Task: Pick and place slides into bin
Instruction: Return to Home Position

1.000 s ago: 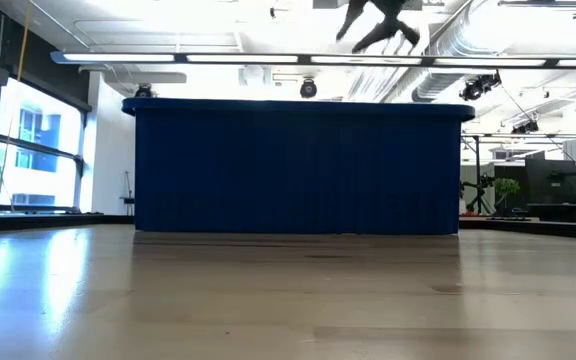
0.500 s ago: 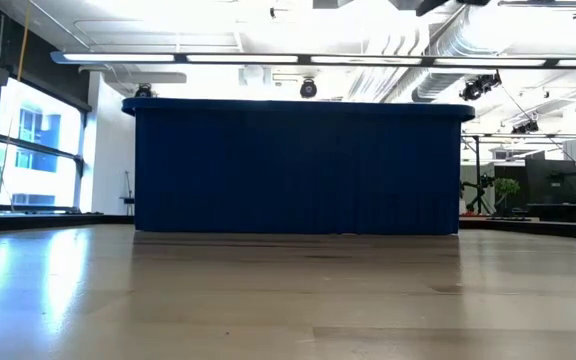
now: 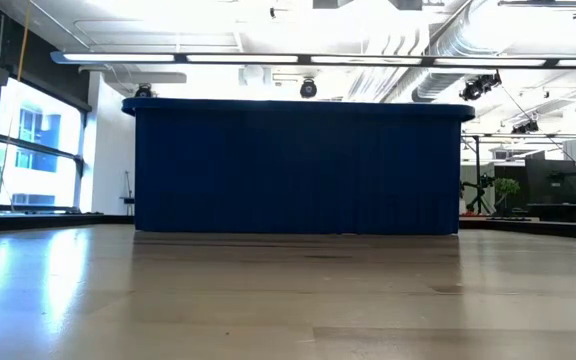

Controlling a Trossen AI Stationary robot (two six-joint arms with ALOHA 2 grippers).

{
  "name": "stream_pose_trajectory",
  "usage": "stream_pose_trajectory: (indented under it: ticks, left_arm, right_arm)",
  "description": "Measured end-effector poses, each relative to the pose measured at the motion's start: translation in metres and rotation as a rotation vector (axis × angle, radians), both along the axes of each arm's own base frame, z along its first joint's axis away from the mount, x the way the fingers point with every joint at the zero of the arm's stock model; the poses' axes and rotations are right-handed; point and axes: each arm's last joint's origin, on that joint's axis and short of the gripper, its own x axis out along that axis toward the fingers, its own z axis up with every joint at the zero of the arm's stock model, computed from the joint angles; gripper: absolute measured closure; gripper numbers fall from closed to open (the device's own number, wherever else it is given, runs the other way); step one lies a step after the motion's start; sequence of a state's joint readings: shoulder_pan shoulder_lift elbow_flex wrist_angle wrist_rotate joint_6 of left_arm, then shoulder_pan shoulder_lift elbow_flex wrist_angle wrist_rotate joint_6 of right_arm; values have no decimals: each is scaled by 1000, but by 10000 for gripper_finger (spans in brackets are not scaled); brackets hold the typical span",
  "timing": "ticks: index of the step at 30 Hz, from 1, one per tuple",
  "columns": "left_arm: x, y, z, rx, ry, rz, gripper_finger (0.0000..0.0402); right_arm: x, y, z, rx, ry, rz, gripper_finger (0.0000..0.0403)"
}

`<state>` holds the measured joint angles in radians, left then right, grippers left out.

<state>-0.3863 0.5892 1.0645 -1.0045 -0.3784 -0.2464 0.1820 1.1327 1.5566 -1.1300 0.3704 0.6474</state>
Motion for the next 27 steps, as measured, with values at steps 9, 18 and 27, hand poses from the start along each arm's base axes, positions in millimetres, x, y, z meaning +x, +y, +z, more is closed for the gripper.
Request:
stream_pose_trajectory:
  ticks: [9,18,27]
  left_arm:
    - [-25,12,-28,30,-297,10,202]
    - [9,-2,-93,-9,-526,1,202]
    - [12,-3,-114,-67,-502,39,202]
  right_arm:
    - [-43,-2,5,-104,-278,94,226]
    - [-36,9,-88,19,-698,232,226]
    - [-54,2,-165,111,-756,137,226]
